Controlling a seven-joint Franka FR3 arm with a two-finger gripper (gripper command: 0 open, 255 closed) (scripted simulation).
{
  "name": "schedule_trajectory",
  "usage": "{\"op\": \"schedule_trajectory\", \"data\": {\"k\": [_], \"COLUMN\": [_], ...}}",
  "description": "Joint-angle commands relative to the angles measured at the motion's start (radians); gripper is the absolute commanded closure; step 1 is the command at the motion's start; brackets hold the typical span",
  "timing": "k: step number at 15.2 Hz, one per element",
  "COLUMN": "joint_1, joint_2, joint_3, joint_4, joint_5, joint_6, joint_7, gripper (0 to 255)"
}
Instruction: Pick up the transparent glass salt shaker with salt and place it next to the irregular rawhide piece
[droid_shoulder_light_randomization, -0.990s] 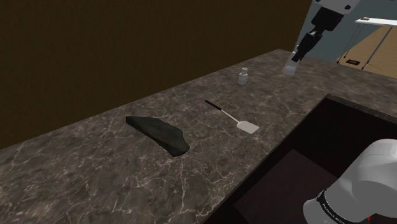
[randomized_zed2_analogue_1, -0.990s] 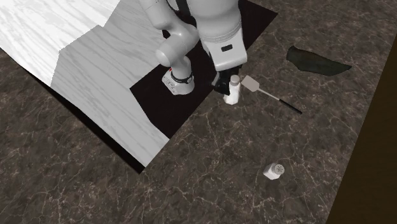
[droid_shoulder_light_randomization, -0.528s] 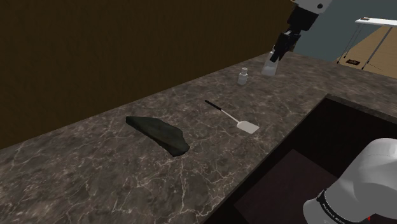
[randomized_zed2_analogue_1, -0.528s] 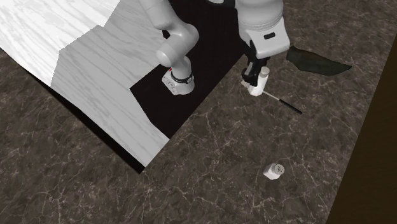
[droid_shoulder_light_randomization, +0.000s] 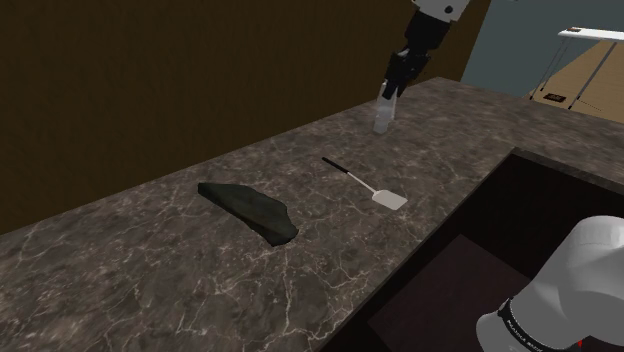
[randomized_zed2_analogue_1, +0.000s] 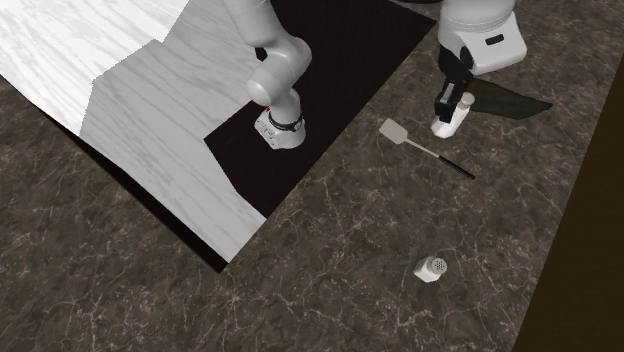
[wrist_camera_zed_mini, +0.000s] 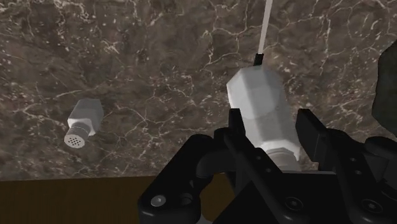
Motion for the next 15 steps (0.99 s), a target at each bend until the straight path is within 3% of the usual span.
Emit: {"op": "schedule_trajectory", "data": {"k": [1, 8, 12, 15], "joint_1": [0.015, 0.061, 0.094, 0.094], "joint_2": [0.043, 0.214, 0.346, 0.335], "joint_3": [0.032, 0.122, 0.172, 0.172], "joint_4": [0.037, 0.199, 0.343, 0.289], "joint_5": [0.007, 0.006, -0.014, -0.012], "joint_6": [0.011, 0.034, 0.03, 0.073], "joint_7": [0.044, 0.176, 0.262, 0.259], "gripper": [255, 255, 255, 255]}}
